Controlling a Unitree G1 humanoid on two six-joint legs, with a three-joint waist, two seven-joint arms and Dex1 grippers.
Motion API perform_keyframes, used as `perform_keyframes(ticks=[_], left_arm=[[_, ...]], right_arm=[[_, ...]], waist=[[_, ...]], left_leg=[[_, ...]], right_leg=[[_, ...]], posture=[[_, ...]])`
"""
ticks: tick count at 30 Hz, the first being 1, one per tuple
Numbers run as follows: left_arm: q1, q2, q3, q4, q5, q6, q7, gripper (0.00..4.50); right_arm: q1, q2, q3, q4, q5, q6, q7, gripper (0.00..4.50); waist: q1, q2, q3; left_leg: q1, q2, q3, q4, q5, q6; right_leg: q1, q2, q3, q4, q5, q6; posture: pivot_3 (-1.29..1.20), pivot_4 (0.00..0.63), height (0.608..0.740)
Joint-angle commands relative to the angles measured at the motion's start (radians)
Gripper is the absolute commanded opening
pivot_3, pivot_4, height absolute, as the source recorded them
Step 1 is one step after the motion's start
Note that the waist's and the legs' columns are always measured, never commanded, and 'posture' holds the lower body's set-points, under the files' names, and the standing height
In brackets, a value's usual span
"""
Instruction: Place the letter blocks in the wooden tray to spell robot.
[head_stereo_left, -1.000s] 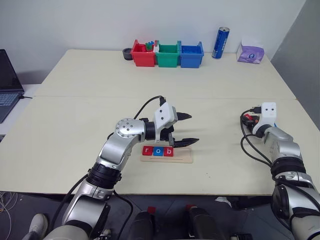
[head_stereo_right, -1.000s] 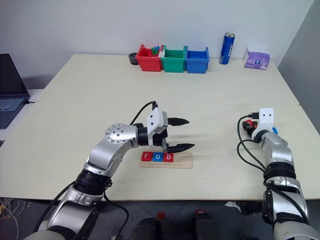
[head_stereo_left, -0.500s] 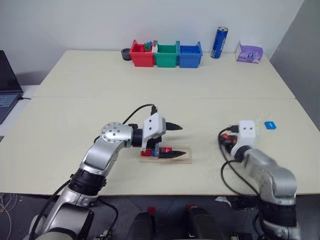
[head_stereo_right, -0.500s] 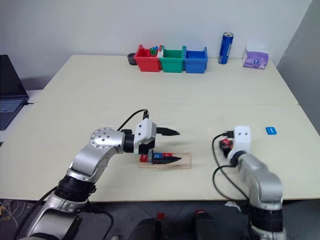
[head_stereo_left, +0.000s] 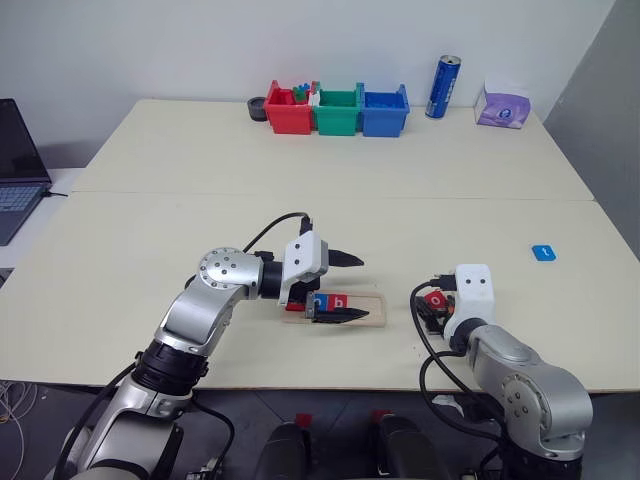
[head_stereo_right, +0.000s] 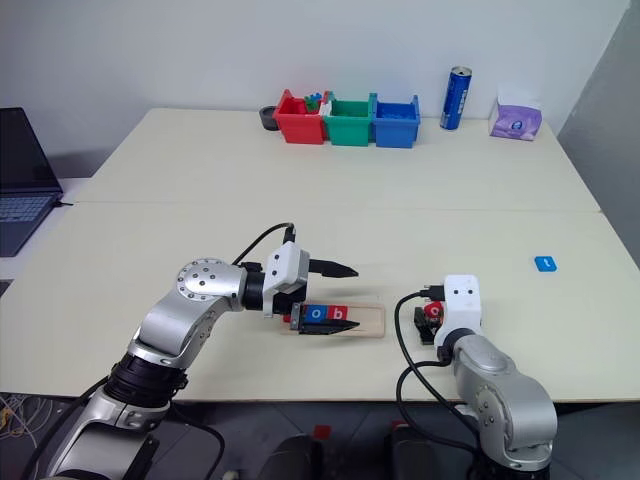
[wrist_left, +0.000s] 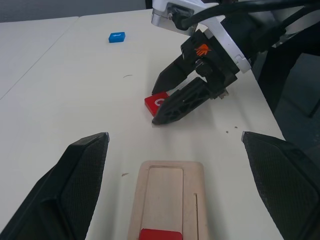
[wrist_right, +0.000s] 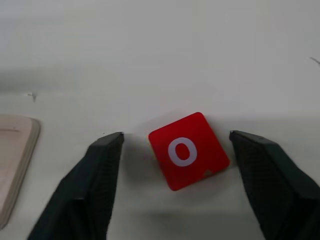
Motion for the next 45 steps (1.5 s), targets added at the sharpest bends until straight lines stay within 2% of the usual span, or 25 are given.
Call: perform_keyframes(ticks=[1,4,6,8,10,14,17,22,26,34,45], left_arm=[[-0.016,-0.004,0.009,-0.023,-0.009,-0.015,-0.001,4.50],[-0.016,-0.008,0.012,-0.020,-0.008,-0.018,0.002,4.50],[-0.016,-0.009,0.014,-0.018,-0.009,-0.019,0.003,4.50],[-0.016,-0.011,0.016,-0.017,-0.011,-0.020,0.001,4.50],[-0.017,-0.014,0.016,-0.015,-0.015,-0.022,-0.003,4.50],[-0.022,-0.023,0.013,-0.010,-0.012,-0.029,0.001,4.50],[-0.022,-0.025,0.015,-0.015,-0.012,-0.027,0.004,4.50],[-0.001,-0.008,0.029,-0.042,-0.020,-0.018,0.004,4.50],[0.014,0.004,0.037,-0.057,-0.023,-0.011,0.012,4.50],[0.026,0.013,0.044,-0.077,-0.031,0.002,0.023,4.50],[0.015,0.017,0.046,-0.073,-0.039,0.008,0.022,4.50]], right_arm=[[-0.051,0.037,-0.067,-0.048,0.025,0.008,0.012,4.46],[-0.186,0.014,-0.127,-0.043,0.053,-0.025,0.051,4.46],[-0.281,-0.064,-0.146,0.008,0.089,-0.082,0.138,4.46],[-0.331,-0.180,-0.130,0.089,0.136,-0.175,0.295,4.46],[-0.344,-0.315,-0.096,0.183,0.165,-0.339,0.504,4.46],[-0.284,-0.543,0.003,0.449,0.094,-0.756,0.859,4.46],[-0.266,-0.630,0.064,0.630,0.042,-0.994,1.025,4.46],[-0.321,-0.706,0.152,0.938,-0.025,-1.244,1.242,4.46],[-0.358,-0.723,0.193,1.104,-0.069,-1.387,1.336,4.46],[-0.384,-0.703,0.228,1.218,-0.108,-1.511,1.421,4.46],[-0.405,-0.680,0.223,1.222,-0.098,-1.486,1.426,4.46]], waist=[[0.000,0.000,0.000],[-0.002,0.000,0.000],[-0.003,0.001,0.001],[-0.003,0.001,0.001],[-0.001,0.000,0.001],[0.000,0.000,0.001],[-0.001,-0.001,0.001],[-0.005,-0.001,0.002],[-0.004,-0.001,0.002],[-0.002,-0.002,0.002],[-0.002,-0.002,0.002]], left_leg=[[0.000,0.000,0.000,0.000,0.000,0.000],[0.000,0.000,0.000,0.000,0.000,0.000],[-0.001,0.000,0.001,0.000,0.000,0.000],[-0.001,0.000,0.001,0.000,0.000,0.000],[-0.001,0.000,0.002,-0.001,0.000,0.000],[-0.001,-0.001,0.001,-0.004,0.000,0.001],[-0.001,-0.001,0.003,-0.005,0.000,0.001],[0.002,-0.001,0.004,-0.005,0.000,0.001],[0.004,0.000,0.004,-0.005,0.000,0.001],[0.009,0.000,0.004,-0.005,0.000,0.001],[0.011,0.000,0.003,-0.004,0.000,0.000]], right_leg=[[0.000,0.000,0.000,0.000,0.000,0.000],[0.000,0.000,0.000,0.000,0.000,0.000],[-0.002,0.000,-0.001,0.001,0.000,0.000],[-0.002,0.000,-0.001,0.000,0.001,-0.001],[-0.001,0.000,-0.002,-0.001,0.003,-0.004],[-0.001,0.000,-0.002,-0.003,0.002,-0.004],[-0.001,-0.001,-0.002,-0.004,0.002,-0.004],[-0.002,0.000,-0.001,-0.001,0.002,-0.004],[0.000,0.000,0.000,0.000,0.003,-0.005],[0.005,-0.001,0.000,-0.001,0.003,-0.005],[0.006,-0.001,0.001,0.000,0.003,-0.005]], posture=[[0.00,0.150,0.740],[0.00,0.150,0.740],[0.00,0.150,0.740],[0.00,0.150,0.740],[0.00,0.150,0.740],[0.00,0.150,0.740],[0.00,0.150,0.740],[0.00,0.150,0.740],[0.00,0.150,0.740],[0.00,0.150,0.740],[0.00,0.150,0.740]])
